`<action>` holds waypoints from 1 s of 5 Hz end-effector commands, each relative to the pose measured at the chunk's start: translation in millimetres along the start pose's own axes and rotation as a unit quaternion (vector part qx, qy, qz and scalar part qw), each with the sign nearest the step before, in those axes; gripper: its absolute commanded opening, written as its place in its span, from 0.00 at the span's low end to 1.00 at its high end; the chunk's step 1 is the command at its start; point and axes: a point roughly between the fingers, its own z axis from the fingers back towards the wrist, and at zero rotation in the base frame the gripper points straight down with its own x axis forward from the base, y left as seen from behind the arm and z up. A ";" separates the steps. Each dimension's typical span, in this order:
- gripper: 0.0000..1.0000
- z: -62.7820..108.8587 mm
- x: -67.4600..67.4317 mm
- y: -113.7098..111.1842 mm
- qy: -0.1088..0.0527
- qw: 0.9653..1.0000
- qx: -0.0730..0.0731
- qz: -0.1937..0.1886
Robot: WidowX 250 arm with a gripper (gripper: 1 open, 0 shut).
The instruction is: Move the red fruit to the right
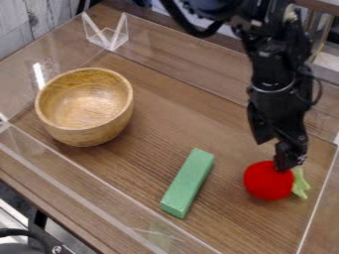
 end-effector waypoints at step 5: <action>1.00 41.5 -0.4 33.9 -0.044 0.993 0.052 0.092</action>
